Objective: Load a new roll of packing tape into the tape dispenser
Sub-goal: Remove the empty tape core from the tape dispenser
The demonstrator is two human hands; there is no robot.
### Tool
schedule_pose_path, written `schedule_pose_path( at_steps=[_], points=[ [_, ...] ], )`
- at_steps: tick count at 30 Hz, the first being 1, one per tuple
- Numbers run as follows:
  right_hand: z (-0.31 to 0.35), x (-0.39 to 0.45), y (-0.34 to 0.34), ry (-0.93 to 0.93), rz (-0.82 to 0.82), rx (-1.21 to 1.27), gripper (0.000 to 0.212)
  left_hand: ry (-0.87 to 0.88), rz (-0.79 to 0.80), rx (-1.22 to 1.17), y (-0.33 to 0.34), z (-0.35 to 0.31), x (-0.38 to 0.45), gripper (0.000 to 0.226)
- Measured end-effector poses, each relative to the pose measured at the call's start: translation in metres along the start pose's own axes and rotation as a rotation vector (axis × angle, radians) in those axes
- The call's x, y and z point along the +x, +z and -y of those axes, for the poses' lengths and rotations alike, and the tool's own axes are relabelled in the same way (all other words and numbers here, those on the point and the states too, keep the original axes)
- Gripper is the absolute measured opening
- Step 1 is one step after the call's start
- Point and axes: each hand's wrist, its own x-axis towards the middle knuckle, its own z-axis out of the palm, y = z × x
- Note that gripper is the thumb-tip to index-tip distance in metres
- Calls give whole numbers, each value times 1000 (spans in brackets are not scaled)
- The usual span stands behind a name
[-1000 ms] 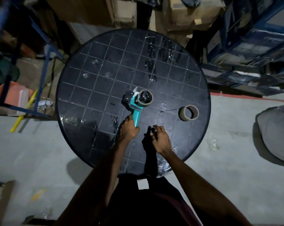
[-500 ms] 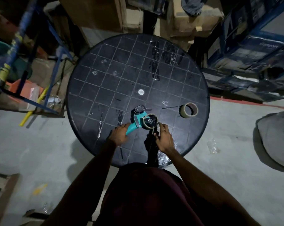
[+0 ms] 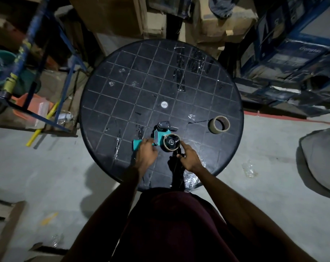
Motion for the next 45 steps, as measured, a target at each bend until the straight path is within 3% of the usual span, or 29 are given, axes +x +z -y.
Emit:
schedule_pose_path(
  at_steps=[4,10,15,17,24,30,35,40,45],
  points=[
    [-1,0,2,27,-28,36,62,0,108,-186,12,-27,0,34],
    [0,6,-5,56,-86,58,39,-111,211,-46,18,-47,8,20],
    [7,29,-8,146,-123,175,50,-128,303,-72,32,-46,23,51],
    [9,42,-7,179,-95,194,50,-153,285,-91,38,-45,29,54],
    [3,69,9,270,-6,244,41,-227,189,-141,48,-54,45,31],
    [-2,74,15,334,-44,356,27,-208,165,-149,45,-54,48,24],
    [-40,102,47,418,-68,352,41,-170,133,-148,45,-50,52,25],
    [19,78,13,531,-137,318,36,-155,116,-178,43,-47,52,26],
    [35,73,6,583,-216,283,38,-152,84,-172,44,-44,52,30]
  ],
)
